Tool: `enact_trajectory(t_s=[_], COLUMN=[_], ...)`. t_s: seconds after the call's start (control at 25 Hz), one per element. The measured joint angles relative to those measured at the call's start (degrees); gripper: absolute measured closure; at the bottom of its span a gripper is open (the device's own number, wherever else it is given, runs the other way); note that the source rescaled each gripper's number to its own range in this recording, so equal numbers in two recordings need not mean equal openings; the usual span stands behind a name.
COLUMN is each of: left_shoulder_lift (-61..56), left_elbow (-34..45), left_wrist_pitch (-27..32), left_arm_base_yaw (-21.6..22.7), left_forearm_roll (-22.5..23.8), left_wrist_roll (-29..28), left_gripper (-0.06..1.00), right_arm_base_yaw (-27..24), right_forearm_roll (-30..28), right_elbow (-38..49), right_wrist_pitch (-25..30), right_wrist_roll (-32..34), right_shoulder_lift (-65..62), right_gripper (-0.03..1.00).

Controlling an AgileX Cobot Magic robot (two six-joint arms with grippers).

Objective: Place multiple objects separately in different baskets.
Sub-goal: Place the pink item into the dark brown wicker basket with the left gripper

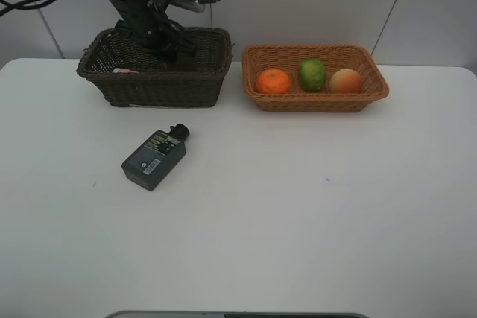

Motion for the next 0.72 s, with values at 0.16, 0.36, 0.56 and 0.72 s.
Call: enact_trajectory(t_s=[0.16, 0.36, 0.56, 0.72], left_shoulder_lift=[0.07, -0.50, -4.80, -8.89], left_elbow=[0.00, -0.13, -0.17, -0.17], left_wrist_pitch=[0.11, 1.40, 2.37, 5.95], left_arm_base_yaw=[0.00, 0.00, 0.00, 0.00], left_forearm_roll=[0.05, 0.05, 0.05, 0.05], left_wrist_roll=[0.00, 0.00, 0.00, 0.00], left_gripper=[0.22, 0.01, -0.01, -0.01], right_arm_base_yaw=[0.00, 0.00, 0.00, 0.00], right_forearm_roll=[0.00, 0.00, 0.00, 0.00], right_elbow=[0.00, 0.00, 0.00, 0.00], right_wrist_pitch=[0.00, 0.00, 0.00, 0.00], right_wrist_roll=[0.00, 0.00, 0.00, 0.00], right_shoulder_lift=[0.00, 0.00, 0.00, 0.00], right_gripper=[0.20, 0.20, 0.20, 0.20])
